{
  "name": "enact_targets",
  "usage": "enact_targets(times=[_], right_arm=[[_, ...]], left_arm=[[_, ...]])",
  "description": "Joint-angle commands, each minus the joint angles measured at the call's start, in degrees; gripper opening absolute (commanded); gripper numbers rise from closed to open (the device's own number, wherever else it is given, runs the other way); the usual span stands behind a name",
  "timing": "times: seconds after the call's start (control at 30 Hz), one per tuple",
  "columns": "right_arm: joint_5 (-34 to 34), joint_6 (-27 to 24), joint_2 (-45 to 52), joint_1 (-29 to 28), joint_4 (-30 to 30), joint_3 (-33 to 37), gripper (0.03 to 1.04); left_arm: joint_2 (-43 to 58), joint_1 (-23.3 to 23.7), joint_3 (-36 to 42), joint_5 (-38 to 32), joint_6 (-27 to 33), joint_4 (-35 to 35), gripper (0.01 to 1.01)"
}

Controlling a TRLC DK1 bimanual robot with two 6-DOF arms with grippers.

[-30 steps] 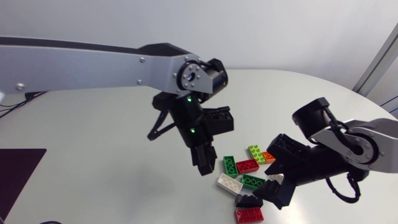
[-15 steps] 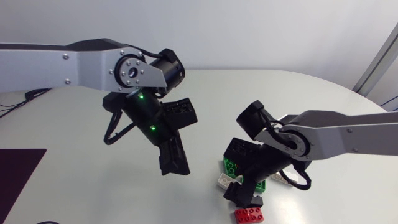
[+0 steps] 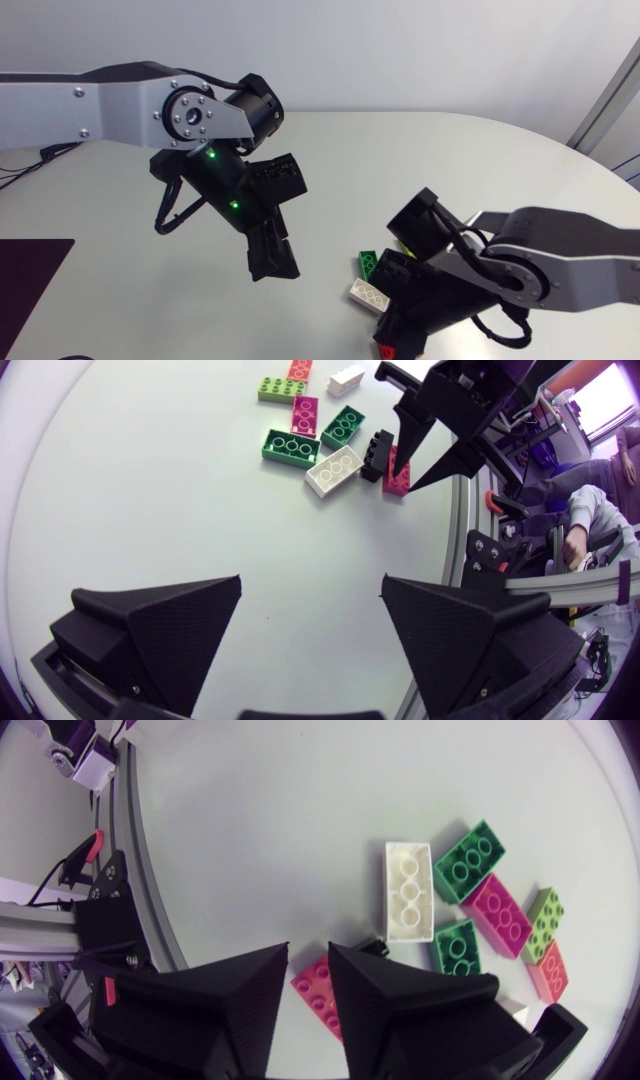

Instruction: Sort duplo bricks by size, large to the right and small to the left

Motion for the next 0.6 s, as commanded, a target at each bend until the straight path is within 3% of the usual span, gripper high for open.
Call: enact_targets(times=[0.0, 0.13, 0.57], right_arm=[[0.4, 3.0, -0.9, 0.7, -2.1, -4.6, 0.05], [0.5, 5.6, -2.6, 1.2, -2.8, -7.6, 0.05], [0.1, 3.1, 4.5, -3.3, -2.5, -5.1, 0.05]], left_arm=[[-0.9, 0.2, -2.0, 0.3, -0.9, 0.5, 0.98], [-0.9, 0.0, -2.1, 0.3, -1.1, 0.8, 0.98], [-0.9, -0.2, -2.2, 0.3, -1.1, 1.3, 0.98]])
